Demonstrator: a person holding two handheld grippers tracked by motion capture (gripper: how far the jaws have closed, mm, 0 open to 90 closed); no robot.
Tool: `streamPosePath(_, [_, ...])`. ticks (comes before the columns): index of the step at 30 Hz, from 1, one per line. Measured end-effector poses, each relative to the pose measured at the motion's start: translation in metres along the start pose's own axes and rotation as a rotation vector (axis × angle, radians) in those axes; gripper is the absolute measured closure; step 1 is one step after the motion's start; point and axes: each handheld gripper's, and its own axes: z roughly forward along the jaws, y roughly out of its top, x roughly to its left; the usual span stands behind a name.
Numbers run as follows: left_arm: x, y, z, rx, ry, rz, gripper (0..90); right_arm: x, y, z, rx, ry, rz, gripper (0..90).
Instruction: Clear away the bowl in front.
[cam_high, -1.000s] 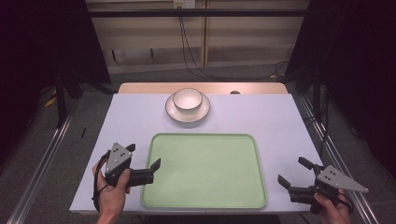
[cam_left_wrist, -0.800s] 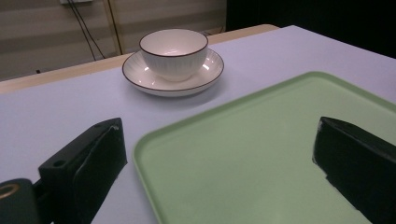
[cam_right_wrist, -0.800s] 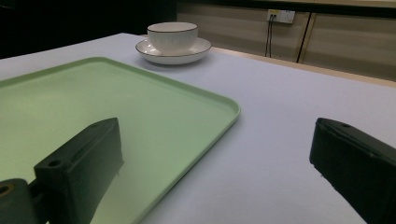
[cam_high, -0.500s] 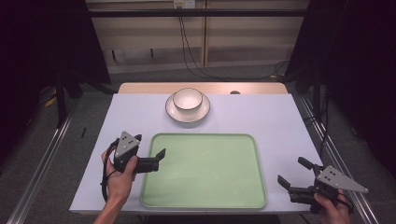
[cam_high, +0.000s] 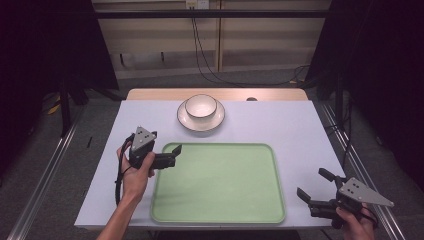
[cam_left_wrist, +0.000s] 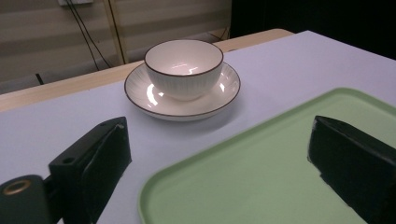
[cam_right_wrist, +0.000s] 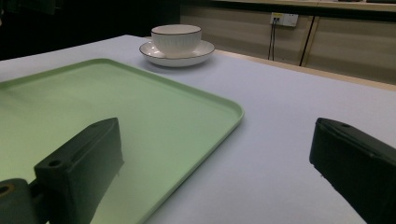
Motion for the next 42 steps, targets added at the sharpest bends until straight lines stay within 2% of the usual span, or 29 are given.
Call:
streamPosePath(4, [0.003,0.002,0.011,0.026,-0.010,0.011,6.4,-0.001,0.000,0.000,0.000,0.005,0.002,1.9])
streamPosePath(7, [0.010,0.003,0.020,0.038,-0.014,-0.029,6.5,-0.001,-0.001,0.000,0.001,0.005,0.005,1.9])
streamPosePath(9, [0.016,0.005,0.025,0.053,-0.005,-0.013,6.5,-0.001,-0.001,0.000,-0.001,-0.006,0.008,1.9])
streamPosePath(13, [0.019,0.008,0.032,0.048,0.007,-0.012,6.5,-0.002,-0.001,-0.001,0.001,-0.007,0.013,1.9])
streamPosePath(18, [0.023,0.013,0.041,0.068,0.023,0.006,6.4,-0.002,-0.001,0.000,0.001,-0.008,0.020,1.9])
streamPosePath(20, [0.024,0.015,0.044,0.066,0.009,0.004,5.5,-0.002,-0.001,0.000,0.001,-0.006,0.021,1.9])
streamPosePath(21, [0.024,0.020,0.046,0.067,0.012,0.025,5.5,-0.002,-0.001,0.000,-0.001,-0.009,0.018,1.9])
streamPosePath(23, [0.024,0.023,0.047,0.072,0.013,0.033,5.5,-0.002,-0.001,0.000,-0.001,-0.010,0.018,1.9])
streamPosePath(25, [0.023,0.028,0.049,0.075,-0.023,0.016,5.6,-0.002,-0.001,-0.001,0.000,-0.004,0.013,1.9])
streamPosePath(27, [0.023,0.031,0.053,0.076,-0.034,0.019,5.7,-0.003,-0.001,-0.001,0.001,-0.002,0.014,1.9])
streamPosePath(28, [0.023,0.032,0.056,0.063,-0.043,-0.002,6.1,-0.003,-0.001,-0.001,0.002,-0.002,0.014,1.9])
streamPosePath(30, [0.024,0.034,0.058,0.063,-0.058,-0.005,6.2,-0.003,-0.001,-0.001,-0.002,-0.002,0.015,1.9])
streamPosePath(32, [0.024,0.038,0.061,0.053,-0.048,-0.010,6.1,-0.002,-0.001,-0.001,0.001,-0.004,0.012,1.9])
streamPosePath(33, [0.025,0.042,0.065,0.074,-0.021,0.017,6.3,-0.002,-0.001,-0.001,0.002,-0.005,0.013,1.9])
streamPosePath(36, [0.025,0.045,0.070,0.102,-0.016,0.038,6.4,-0.002,-0.001,-0.001,0.002,-0.006,0.014,1.9])
streamPosePath(38, [0.027,0.046,0.075,0.115,-0.008,0.027,4.9,-0.002,-0.001,-0.001,0.002,-0.007,0.015,2.0])
streamPosePath(39, [0.029,0.047,0.082,0.120,-0.005,0.004,4.9,-0.002,-0.001,-0.001,0.001,-0.006,0.014,2.0])
streamPosePath(40, [0.029,0.047,0.082,0.120,-0.005,0.004,4.9,-0.002,-0.001,-0.001,0.001,-0.006,0.014,2.0])
streamPosePath(41, [0.030,0.047,0.086,0.112,0.024,0.022,5.2,-0.001,-0.001,-0.001,0.000,-0.004,0.011,2.1])
streamPosePath(42, [0.030,0.047,0.086,0.112,0.024,0.022,6.0,-0.001,-0.001,-0.001,0.000,-0.004,0.011,2.1])
